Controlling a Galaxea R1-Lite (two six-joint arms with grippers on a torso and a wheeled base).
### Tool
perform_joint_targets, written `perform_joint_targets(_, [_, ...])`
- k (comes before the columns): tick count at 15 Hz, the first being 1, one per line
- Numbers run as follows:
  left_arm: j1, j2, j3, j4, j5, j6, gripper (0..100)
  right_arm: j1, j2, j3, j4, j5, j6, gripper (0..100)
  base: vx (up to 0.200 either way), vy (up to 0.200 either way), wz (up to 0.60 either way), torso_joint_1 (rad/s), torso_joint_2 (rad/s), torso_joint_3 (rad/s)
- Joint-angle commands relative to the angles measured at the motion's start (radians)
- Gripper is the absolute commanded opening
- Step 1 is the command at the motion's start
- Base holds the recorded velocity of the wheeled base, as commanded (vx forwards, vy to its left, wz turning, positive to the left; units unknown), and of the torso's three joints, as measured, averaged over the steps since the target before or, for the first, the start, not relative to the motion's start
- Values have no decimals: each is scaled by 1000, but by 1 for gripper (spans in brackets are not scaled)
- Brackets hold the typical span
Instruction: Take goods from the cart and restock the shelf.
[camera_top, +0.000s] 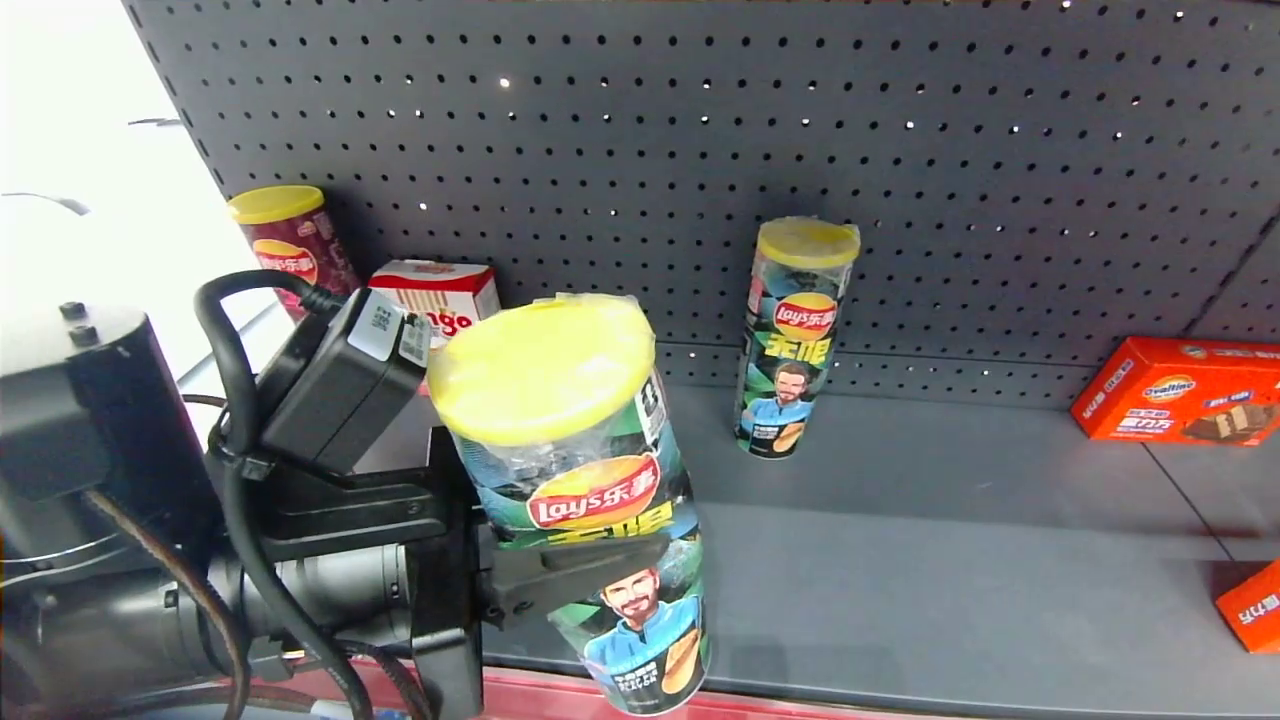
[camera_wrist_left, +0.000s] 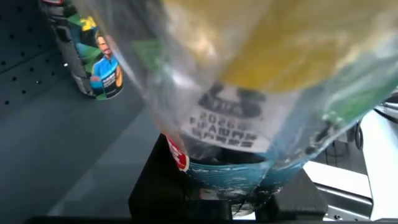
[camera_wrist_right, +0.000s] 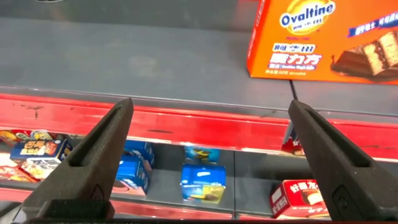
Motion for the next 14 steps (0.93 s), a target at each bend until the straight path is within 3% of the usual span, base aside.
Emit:
perform_joint_targets(1, [3,-4,6,0,1,0,0,1,0,0,-1,0,0,100,0,0,0,0,0,0])
perform_joint_targets(2, [3,-4,6,0,1,0,0,1,0,0,-1,0,0,100,0,0,-600,-2,2,-2])
perform_joint_targets(8, [4,-7,10,0,2,0,0,1,0,0,-1,0,0,100,0,0,0,0,0,0])
perform_joint_targets(10, [4,-7,12,0,2,0,0,1,0,0,-1,0,0,100,0,0,-600,2,0,7])
perform_joint_targets(14, [7,-7,13,-2,5,5,0,1,0,0,-1,0,0,100,0,0,0,0,0,0])
